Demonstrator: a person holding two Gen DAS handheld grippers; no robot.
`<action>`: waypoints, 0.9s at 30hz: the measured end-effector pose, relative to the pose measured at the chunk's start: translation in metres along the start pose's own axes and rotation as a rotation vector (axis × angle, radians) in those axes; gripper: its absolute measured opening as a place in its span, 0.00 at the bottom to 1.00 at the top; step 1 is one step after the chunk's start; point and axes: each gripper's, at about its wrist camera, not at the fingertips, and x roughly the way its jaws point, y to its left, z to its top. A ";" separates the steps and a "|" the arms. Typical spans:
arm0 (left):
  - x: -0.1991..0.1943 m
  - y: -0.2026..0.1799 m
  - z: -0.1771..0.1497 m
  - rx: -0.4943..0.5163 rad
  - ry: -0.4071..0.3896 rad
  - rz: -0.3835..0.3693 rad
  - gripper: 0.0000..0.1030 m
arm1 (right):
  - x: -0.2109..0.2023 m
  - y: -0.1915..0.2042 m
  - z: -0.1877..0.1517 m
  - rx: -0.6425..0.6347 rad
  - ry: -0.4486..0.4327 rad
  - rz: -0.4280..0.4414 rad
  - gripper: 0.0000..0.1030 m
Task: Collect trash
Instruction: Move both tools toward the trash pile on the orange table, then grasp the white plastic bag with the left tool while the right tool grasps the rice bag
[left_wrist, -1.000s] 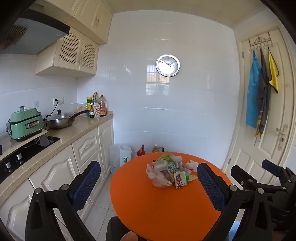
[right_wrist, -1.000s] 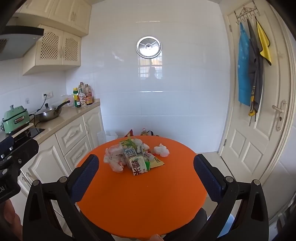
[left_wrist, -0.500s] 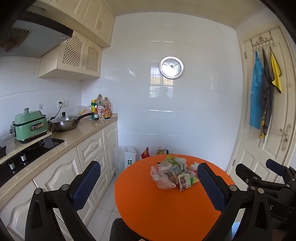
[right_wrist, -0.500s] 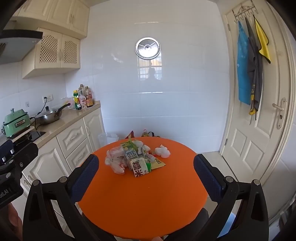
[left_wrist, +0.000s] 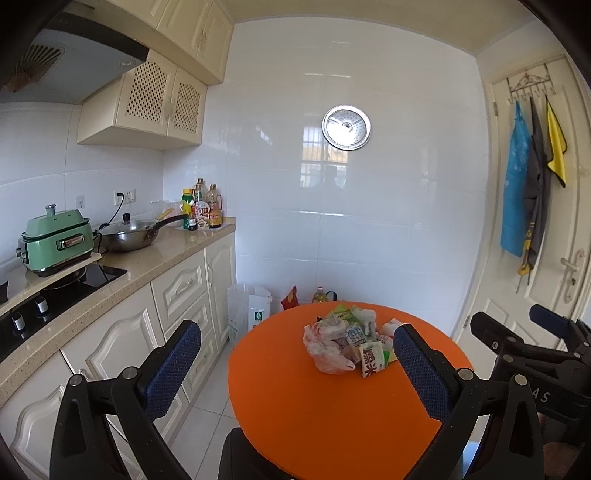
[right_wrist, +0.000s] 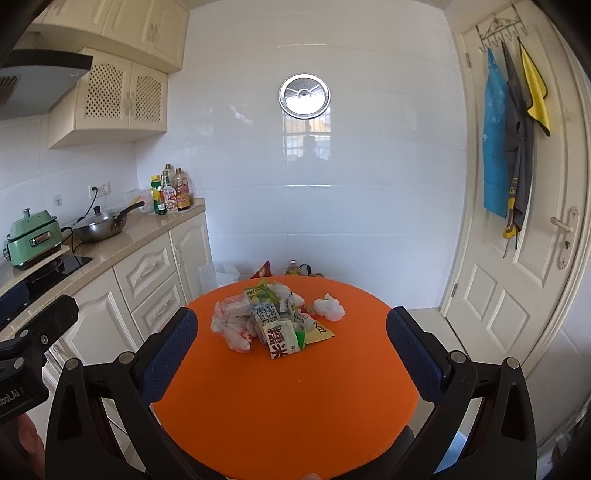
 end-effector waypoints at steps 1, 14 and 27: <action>0.007 0.001 0.000 -0.001 0.009 0.003 0.99 | 0.006 0.001 0.001 -0.007 0.007 0.005 1.00; 0.141 -0.002 -0.008 -0.001 0.253 0.035 0.99 | 0.122 0.012 -0.023 -0.062 0.209 0.035 1.00; 0.310 -0.010 0.009 0.008 0.453 -0.002 0.99 | 0.256 -0.001 -0.060 -0.044 0.461 0.067 0.79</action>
